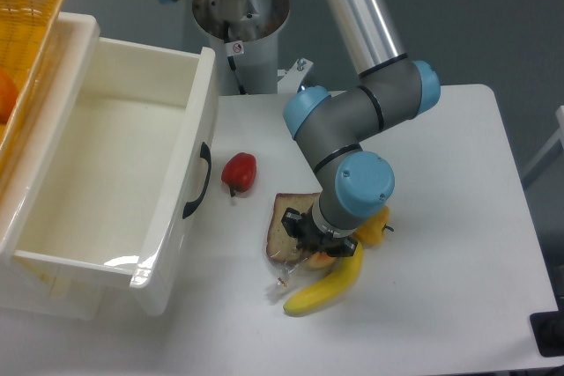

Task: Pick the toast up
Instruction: 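Descend onto the bagged toast and close the gripper on its edge, then lift the gripped toast up off the table, tilting it upright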

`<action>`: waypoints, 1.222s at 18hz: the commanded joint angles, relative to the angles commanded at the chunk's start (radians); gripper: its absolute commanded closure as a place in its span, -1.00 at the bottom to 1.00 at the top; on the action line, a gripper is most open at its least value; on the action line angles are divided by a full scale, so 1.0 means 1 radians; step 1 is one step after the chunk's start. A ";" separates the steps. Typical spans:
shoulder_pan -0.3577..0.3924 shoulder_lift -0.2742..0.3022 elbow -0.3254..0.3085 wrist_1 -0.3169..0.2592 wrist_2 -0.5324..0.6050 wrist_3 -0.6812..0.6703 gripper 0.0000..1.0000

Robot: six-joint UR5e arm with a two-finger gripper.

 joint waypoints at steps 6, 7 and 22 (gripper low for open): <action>-0.003 0.061 0.003 -0.040 -0.008 0.000 1.00; -0.003 0.078 0.005 -0.054 -0.012 0.002 1.00; 0.014 0.232 0.012 -0.210 -0.021 0.221 1.00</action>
